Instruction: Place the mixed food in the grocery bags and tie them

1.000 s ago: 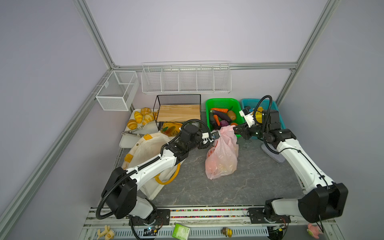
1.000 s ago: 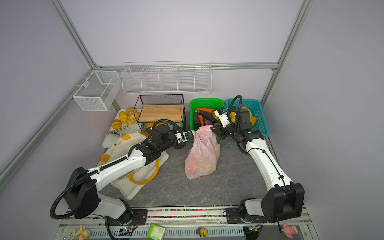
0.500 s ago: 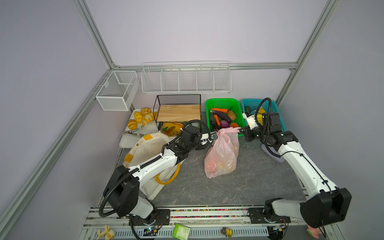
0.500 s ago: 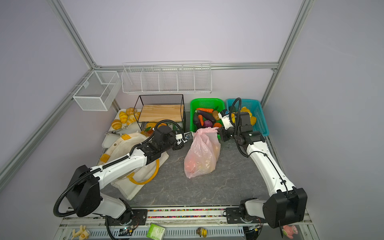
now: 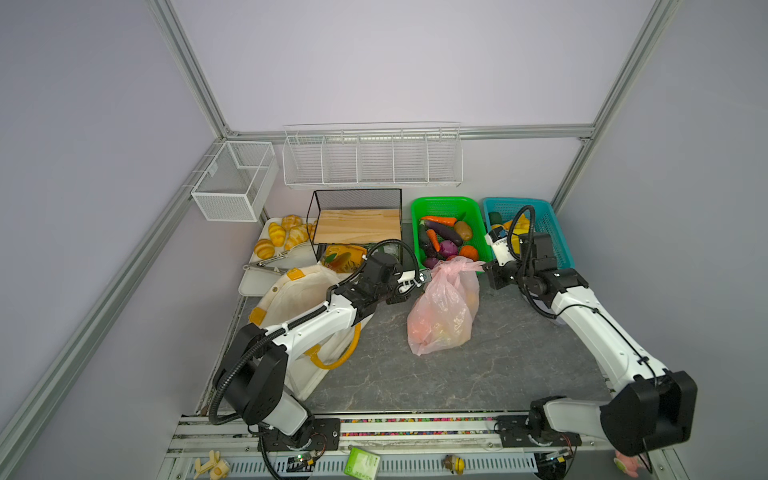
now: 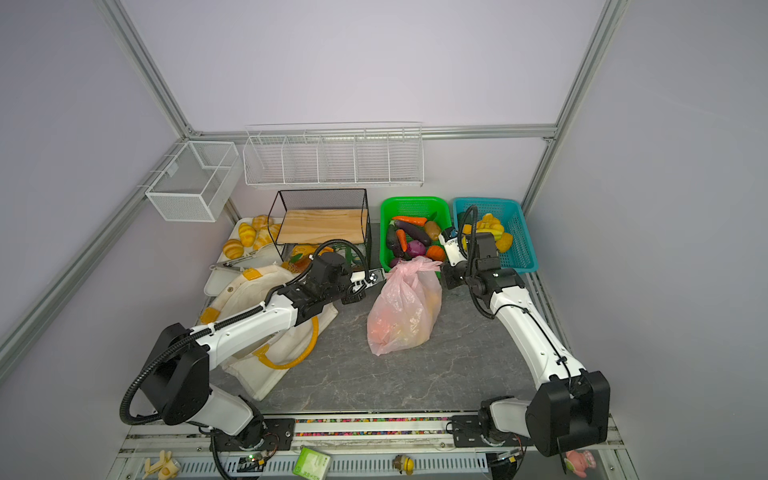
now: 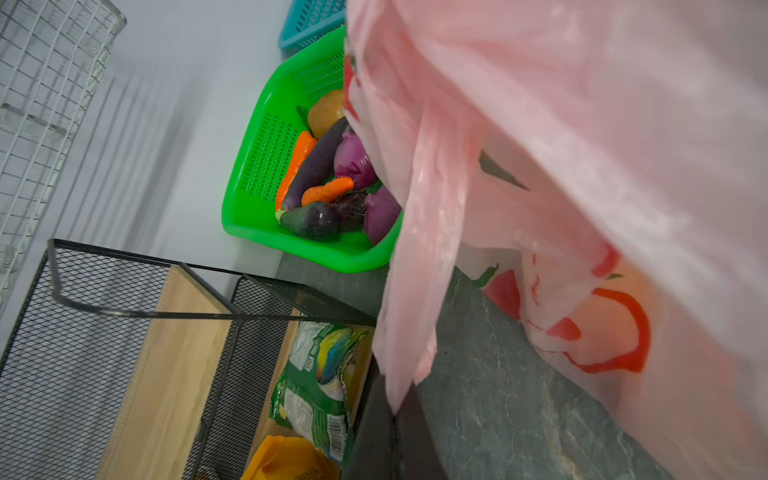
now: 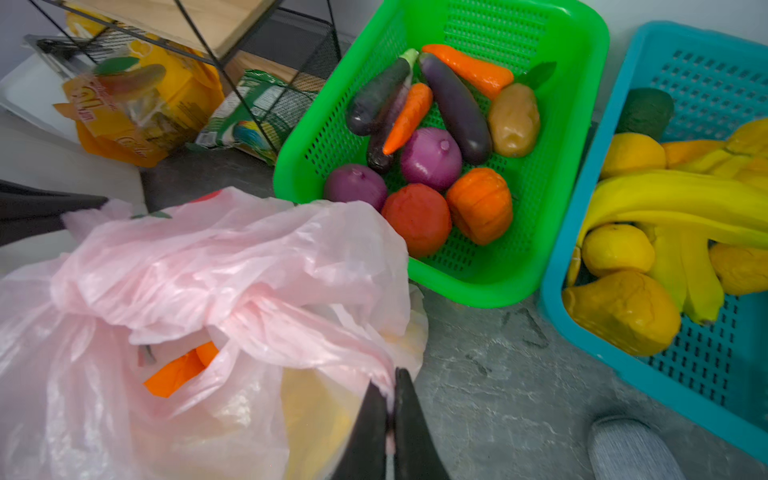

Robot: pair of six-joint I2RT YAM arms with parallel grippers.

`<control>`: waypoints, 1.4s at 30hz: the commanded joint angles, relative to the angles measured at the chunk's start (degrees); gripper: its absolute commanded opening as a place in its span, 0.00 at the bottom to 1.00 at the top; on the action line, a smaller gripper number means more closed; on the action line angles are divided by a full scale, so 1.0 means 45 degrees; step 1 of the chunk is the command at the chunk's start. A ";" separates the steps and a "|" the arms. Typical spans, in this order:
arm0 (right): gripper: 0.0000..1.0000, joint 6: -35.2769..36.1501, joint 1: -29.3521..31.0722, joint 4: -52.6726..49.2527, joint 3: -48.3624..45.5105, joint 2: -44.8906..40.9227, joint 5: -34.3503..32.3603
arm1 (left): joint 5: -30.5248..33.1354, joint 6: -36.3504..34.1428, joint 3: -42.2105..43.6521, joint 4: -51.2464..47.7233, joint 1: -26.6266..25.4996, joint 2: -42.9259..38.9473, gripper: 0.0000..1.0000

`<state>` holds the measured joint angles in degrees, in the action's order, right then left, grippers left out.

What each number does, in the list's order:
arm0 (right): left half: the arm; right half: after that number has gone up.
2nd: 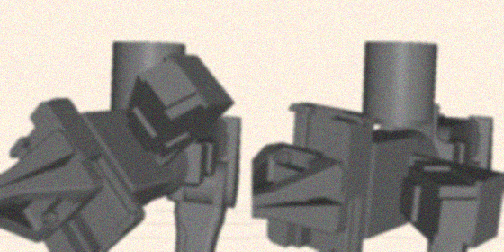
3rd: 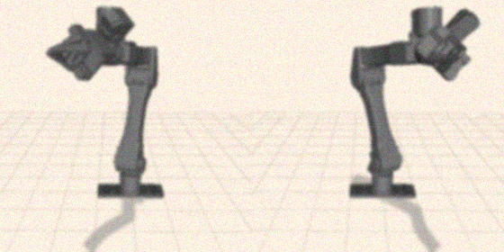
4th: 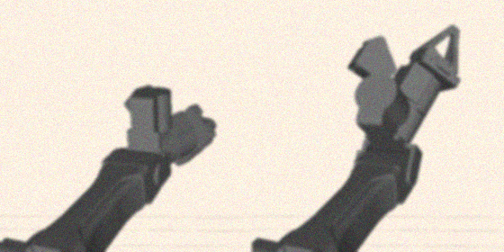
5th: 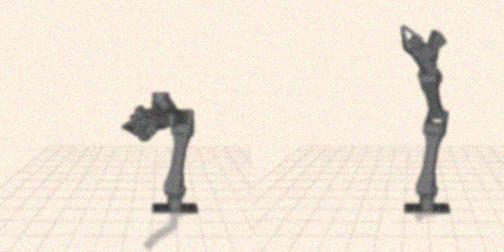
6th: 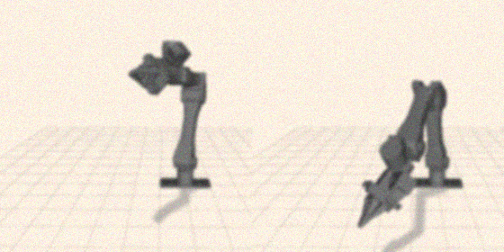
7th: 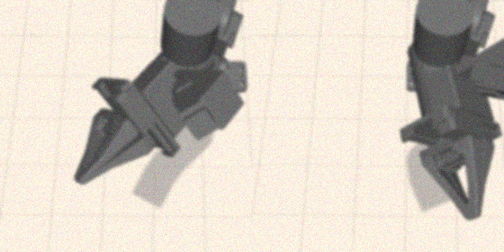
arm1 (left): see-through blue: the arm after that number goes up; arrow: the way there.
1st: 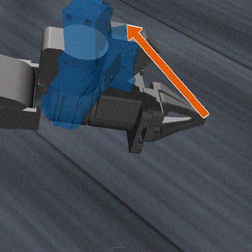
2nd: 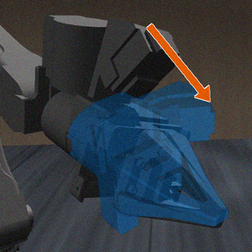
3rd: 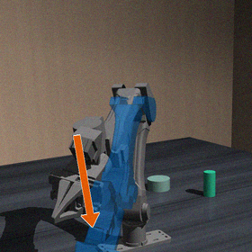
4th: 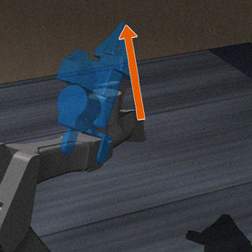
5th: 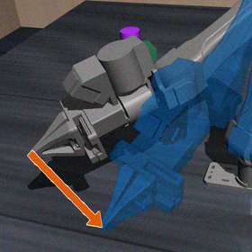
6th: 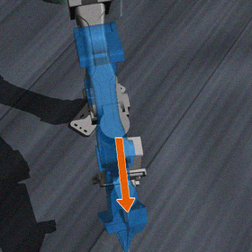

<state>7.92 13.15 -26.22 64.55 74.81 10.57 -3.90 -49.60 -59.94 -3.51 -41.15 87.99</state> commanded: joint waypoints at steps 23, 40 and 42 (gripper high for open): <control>0.08 0.0214 0.0348 0.0601 -0.0088 0.0035 0.0742 | -0.2306 -0.0232 -0.2223 -0.0628 0.0097 0.1666 0.50; 0.07 -0.2977 -0.2678 0.3841 -0.5434 -0.3137 -0.1273 | 0.1477 0.1126 -0.0324 0.1112 0.0608 0.1388 0.00; 0.07 -0.3645 -0.3323 0.4679 -0.6462 -0.3621 -0.1549 | 0.1950 0.0940 -0.0238 0.1073 0.0647 0.1528 0.00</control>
<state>-2.44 1.74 -12.12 40.32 60.47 9.61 -2.74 -44.69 -62.06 1.61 -40.01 94.67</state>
